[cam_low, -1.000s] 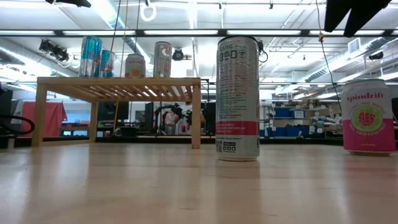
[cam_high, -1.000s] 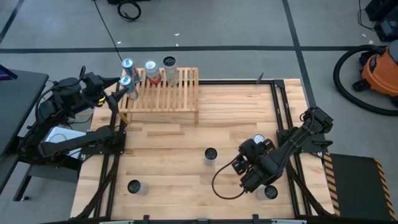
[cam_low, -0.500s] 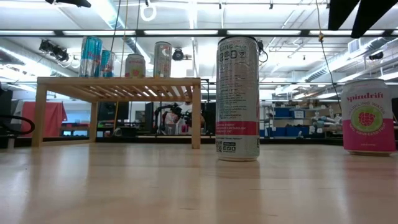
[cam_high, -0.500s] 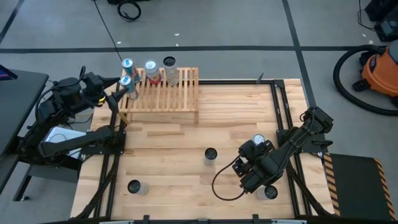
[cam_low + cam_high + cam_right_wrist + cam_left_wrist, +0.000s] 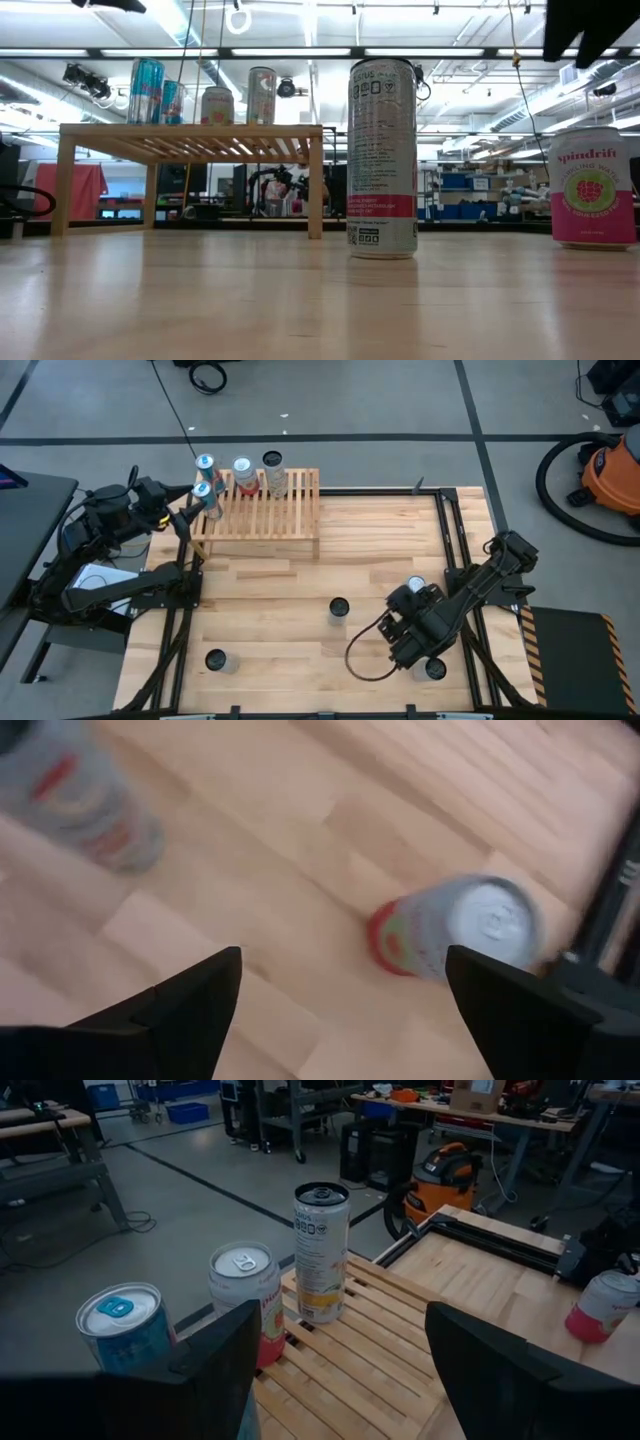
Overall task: Place canned beverage on shelf
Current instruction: Put the pink and white soda can on the shelf aligned with the other pink and white soda can
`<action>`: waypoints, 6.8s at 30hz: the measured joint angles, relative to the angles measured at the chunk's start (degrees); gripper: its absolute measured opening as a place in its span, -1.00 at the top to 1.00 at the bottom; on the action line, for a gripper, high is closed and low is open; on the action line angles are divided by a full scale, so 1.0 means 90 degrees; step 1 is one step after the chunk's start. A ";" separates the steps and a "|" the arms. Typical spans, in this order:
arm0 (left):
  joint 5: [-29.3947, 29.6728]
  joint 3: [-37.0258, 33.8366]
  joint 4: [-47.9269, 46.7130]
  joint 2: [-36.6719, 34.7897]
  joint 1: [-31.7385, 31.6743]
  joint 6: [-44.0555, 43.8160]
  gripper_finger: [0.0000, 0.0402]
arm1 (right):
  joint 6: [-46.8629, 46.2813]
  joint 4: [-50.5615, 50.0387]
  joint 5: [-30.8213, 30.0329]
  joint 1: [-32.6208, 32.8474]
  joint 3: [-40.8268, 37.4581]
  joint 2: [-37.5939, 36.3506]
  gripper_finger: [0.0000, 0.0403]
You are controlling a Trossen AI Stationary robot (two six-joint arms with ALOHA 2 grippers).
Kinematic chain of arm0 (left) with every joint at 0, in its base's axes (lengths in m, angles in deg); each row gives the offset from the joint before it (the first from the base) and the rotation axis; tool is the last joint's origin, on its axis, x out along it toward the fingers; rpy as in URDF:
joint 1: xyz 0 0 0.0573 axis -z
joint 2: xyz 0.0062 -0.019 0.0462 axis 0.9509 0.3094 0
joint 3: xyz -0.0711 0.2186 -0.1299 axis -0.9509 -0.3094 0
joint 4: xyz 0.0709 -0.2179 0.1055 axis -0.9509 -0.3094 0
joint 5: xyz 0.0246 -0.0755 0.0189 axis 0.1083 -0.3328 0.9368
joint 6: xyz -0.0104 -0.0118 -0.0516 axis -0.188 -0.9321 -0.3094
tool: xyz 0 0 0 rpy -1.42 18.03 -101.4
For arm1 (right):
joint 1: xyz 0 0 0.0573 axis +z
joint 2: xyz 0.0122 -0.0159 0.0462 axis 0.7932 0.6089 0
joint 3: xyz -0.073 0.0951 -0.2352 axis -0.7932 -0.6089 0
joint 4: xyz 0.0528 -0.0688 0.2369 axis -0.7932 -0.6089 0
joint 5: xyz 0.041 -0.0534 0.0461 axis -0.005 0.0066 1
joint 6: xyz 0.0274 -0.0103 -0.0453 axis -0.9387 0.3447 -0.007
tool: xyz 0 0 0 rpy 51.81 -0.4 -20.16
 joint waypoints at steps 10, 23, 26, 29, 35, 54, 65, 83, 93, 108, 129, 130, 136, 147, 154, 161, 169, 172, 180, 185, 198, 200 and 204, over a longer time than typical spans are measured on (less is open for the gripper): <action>0.0000 0.0000 -0.0336 0.0000 0.0001 -0.0001 -0.41 | -0.1591 0.0256 0.0087 0.0283 -0.1948 -0.1544 -0.79; 0.0000 0.0000 -0.0428 0.0000 0.0001 -0.0005 -0.41 | -0.1759 0.0711 -0.0265 0.0318 -0.2988 -0.2029 -0.79; 0.0000 0.0000 -0.0426 0.0000 0.0001 -0.0118 -0.41 | -0.1771 0.0964 -0.0336 0.0305 -0.3317 -0.2029 -0.79; 0.0000 0.0000 -0.0425 0.0000 0.0001 -0.0130 -0.41 | -0.1874 0.1227 -0.0378 0.0274 -0.3595 -0.2024 -0.79; 0.0000 0.0000 -0.0421 0.0000 0.0001 -0.0131 -0.41 | -0.2033 0.1678 -0.0626 0.0223 -0.4027 -0.2024 -0.79; 0.0001 0.0000 -0.0421 0.0000 -0.0001 -0.0081 -0.41 | -0.1553 0.2012 -0.0495 -0.0018 -0.4242 -0.2024 -0.46; 0.0000 0.0000 -0.0421 0.0007 -0.0001 0.0056 -0.41 | 0.0141 0.1819 -0.0625 -0.0552 -0.2679 -0.2017 -0.46; 0.0000 0.0000 -0.0659 0.0010 0.0001 -0.0284 -0.41 | 0.6149 0.3723 -0.1071 -0.3146 -0.0259 -0.2017 -0.46; -0.0002 0.0000 -0.0615 0.0010 0.0001 -0.0452 -0.41 | 0.8970 0.6524 0.0340 -0.4581 -0.0203 -0.1790 -0.46; 0.0000 0.0000 -0.0610 0.0012 -0.0001 -0.0618 -0.41 | 1.0495 0.6902 0.1766 -0.5324 0.1449 -0.0130 -0.46; 0.0000 0.0000 -0.0773 0.0012 0.0000 -0.0617 -0.41 | 1.1019 0.5187 0.2619 -0.5942 0.4012 0.1641 -0.46; -0.0002 0.0000 -0.0775 0.0012 -0.0001 -0.0617 -0.41 | 1.1030 0.5180 0.2619 -0.5987 0.4015 0.1641 -0.46; -0.0002 0.0000 -0.0775 0.0012 -0.0001 -0.0616 -0.41 | 1.1284 0.5083 0.2830 -0.6231 0.4015 0.1641 -0.46; -0.0002 0.0001 -0.0775 0.0012 -0.0001 -0.0605 -0.41 | 1.1551 0.4927 0.3236 -0.6289 0.3891 0.1641 -0.51; -0.0188 0.0000 -0.0761 0.0012 -0.0001 -0.0396 -0.41 | 1.1661 0.5066 0.3239 -0.6317 0.3725 0.1641 -0.50; -0.0564 0.0000 -0.0614 0.0012 0.0001 -0.0447 -0.41 | 1.1836 0.5245 0.3239 -0.6322 0.3464 0.1634 -0.59; -0.0573 0.0000 -0.0526 0.0012 0.0001 -0.0428 -0.41 | 1.1942 0.5429 0.3405 -0.6350 0.3466 0.1634 -0.59; -0.0573 0.0001 -0.0410 0.0012 0.0001 -0.0311 -0.41 | 1.1925 0.5447 0.3472 -0.6391 0.3474 0.1689 -0.61; -0.0572 0.0002 -0.0421 0.0012 -0.0001 -0.0482 -0.41 | 1.1922 0.5607 0.3471 -0.6431 0.3493 0.1882 -0.61; -0.0571 0.0002 -0.0423 0.0012 -0.0001 -0.0447 -0.41 | 1.1905 0.5627 0.3498 -0.6431 0.3493 0.1884 -0.62; -0.0571 0.0002 -0.0426 0.0012 0.0000 -0.0277 -0.41 | 1.1926 0.5597 0.3708 -0.6453 0.3520 0.1910 -0.87; -0.0571 0.0001 -0.0427 0.0012 -0.0001 -0.0277 -0.41 | 1.1923 0.5597 0.3686 -0.6453 0.3520 0.1910 -0.90; -0.0752 0.0002 -0.0426 0.0012 -0.0001 -0.0274 -0.41 | 1.1911 0.5580 0.3499 -0.6454 0.3520 0.1821 -0.93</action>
